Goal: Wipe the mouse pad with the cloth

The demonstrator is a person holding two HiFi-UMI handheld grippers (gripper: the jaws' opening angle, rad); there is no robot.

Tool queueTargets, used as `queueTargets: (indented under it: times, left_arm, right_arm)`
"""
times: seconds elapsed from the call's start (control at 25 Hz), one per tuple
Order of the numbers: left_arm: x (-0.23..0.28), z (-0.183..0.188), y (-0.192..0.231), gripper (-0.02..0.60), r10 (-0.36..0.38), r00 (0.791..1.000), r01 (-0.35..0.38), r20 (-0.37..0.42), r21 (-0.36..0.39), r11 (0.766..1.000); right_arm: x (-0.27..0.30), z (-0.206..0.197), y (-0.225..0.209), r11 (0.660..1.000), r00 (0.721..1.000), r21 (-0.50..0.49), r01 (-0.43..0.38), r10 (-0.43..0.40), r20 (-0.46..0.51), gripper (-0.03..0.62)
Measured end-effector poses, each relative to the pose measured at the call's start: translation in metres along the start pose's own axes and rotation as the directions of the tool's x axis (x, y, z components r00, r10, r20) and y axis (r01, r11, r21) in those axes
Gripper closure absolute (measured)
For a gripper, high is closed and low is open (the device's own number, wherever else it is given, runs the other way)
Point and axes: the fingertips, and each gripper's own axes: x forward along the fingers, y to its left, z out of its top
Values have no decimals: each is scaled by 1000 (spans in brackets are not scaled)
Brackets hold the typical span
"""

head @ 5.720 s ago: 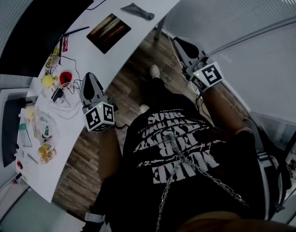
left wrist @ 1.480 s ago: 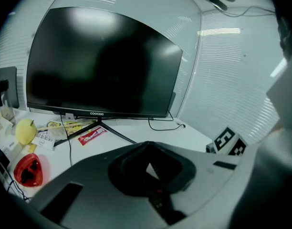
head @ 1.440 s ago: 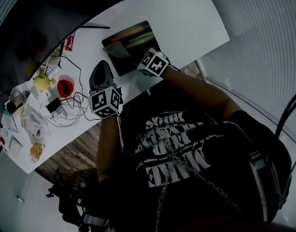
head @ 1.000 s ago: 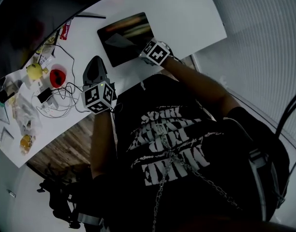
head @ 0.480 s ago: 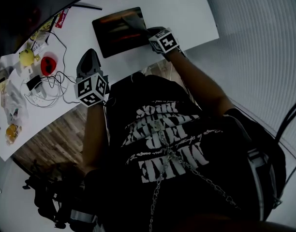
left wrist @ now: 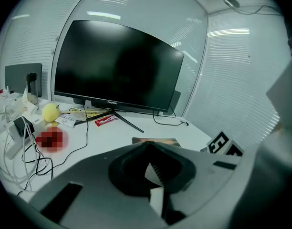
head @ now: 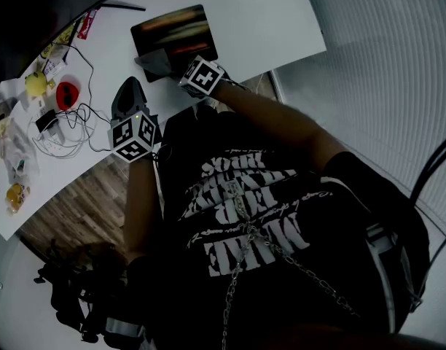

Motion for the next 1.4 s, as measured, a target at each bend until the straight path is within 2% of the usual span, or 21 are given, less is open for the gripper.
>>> queueTargets:
  times: [0.24, 0.48, 0.56, 0.72, 0.88, 1.08, 1.16, 1.24, 1.32, 1.4]
  left_arm:
    - [1, -4, -13, 575, -15, 1000, 15, -6, 5, 1000]
    - [9, 2, -33, 575, -42, 999, 42, 2, 27, 999]
    - [9, 2, -40, 575, -46, 999, 46, 1, 34, 998]
    - [10, 7, -50, 575, -54, 999, 53, 8, 52, 997]
    - [9, 5, -53, 575, -44, 999, 44, 4, 53, 998]
    - [3, 11, -55, 575, -30, 1000, 29, 10, 60, 998]
    - [1, 16, -56, 575, -21, 1000, 20, 19, 52, 998]
    - [-2, 21, -57, 575, -13, 999, 12, 35, 42, 999]
    - [-4, 30, -60, 575, -11, 998, 9, 64, 36, 999]
    - [-10, 42, -63, 575, -14, 995, 10, 101, 37, 999]
  right_arm:
    - [-39, -33, -40, 990, 997, 118, 72, -75, 20, 576]
    - [-94, -83, -98, 930, 979, 319, 182, -201, 30, 575]
    - [-112, -98, -119, 907, 966, 353, 228, -255, 32, 574]
    - [-153, -108, -161, 866, 922, 377, 330, -382, 71, 575]
    - [-172, -126, -190, 833, 893, 386, 396, -448, 51, 574]
    - [-172, -130, -192, 832, 877, 347, 433, -478, 50, 572]
    - [-172, -126, -188, 843, 886, 345, 412, -460, 67, 570]
    - [-176, -118, -179, 865, 900, 349, 360, -421, 115, 443]
    - [-195, -100, -169, 881, 889, 341, 328, -410, 204, 408]
    - [-219, -81, -154, 895, 863, 310, 320, -410, 294, 398]
